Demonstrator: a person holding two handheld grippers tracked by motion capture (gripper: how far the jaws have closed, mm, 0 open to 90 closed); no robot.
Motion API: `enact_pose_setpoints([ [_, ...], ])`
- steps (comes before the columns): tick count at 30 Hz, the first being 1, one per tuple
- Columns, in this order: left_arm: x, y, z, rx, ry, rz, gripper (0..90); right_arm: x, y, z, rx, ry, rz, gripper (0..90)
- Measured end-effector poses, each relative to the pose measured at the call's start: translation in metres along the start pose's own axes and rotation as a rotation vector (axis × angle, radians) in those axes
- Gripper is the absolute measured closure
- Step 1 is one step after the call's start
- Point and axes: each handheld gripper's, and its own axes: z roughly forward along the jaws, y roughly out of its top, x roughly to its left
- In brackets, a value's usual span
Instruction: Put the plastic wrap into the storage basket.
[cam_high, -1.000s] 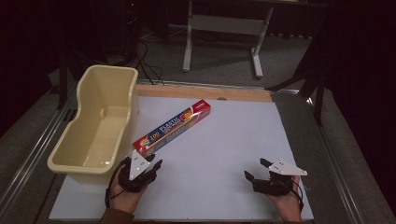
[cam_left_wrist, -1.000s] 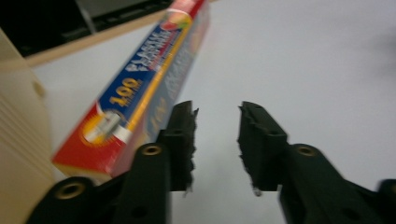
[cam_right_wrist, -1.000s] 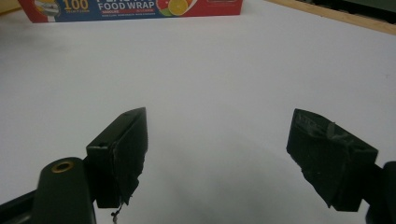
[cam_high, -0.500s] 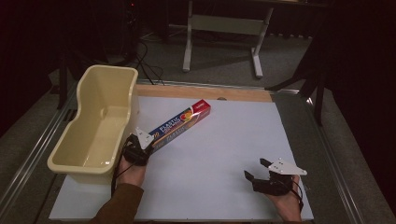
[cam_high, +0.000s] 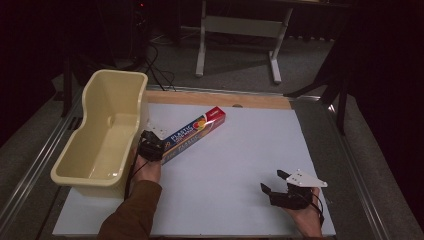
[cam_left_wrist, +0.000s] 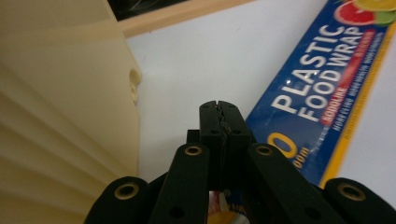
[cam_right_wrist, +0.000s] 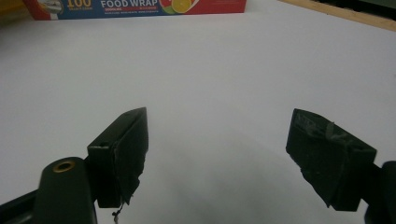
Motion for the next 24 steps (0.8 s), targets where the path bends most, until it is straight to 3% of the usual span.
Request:
enact_pose_setpoints([
  [11, 0.002, 0.003, 0.016, 0.073, 0.032, -0.022, 90.0, 0.001, 0.000, 0.001, 0.005, 0.003, -0.006, 21.1],
  [16, 0.003, 0.002, 0.013, 0.080, 0.000, -0.040, 90.0, 0.001, 0.000, 0.001, 0.008, 0.003, -0.007, 21.2],
  [18, 0.002, -0.001, 0.007, 0.086, -0.045, -0.073, 90.0, 0.001, 0.000, 0.002, 0.011, 0.002, -0.008, 21.3],
  [22, -0.002, -0.003, -0.001, 0.099, -0.094, -0.074, 90.0, 0.001, 0.001, 0.002, 0.011, 0.004, -0.012, 21.4],
  [24, -0.012, -0.009, -0.013, 0.101, -0.149, -0.059, 90.0, 0.002, 0.001, 0.002, 0.013, 0.004, -0.012, 21.6],
])
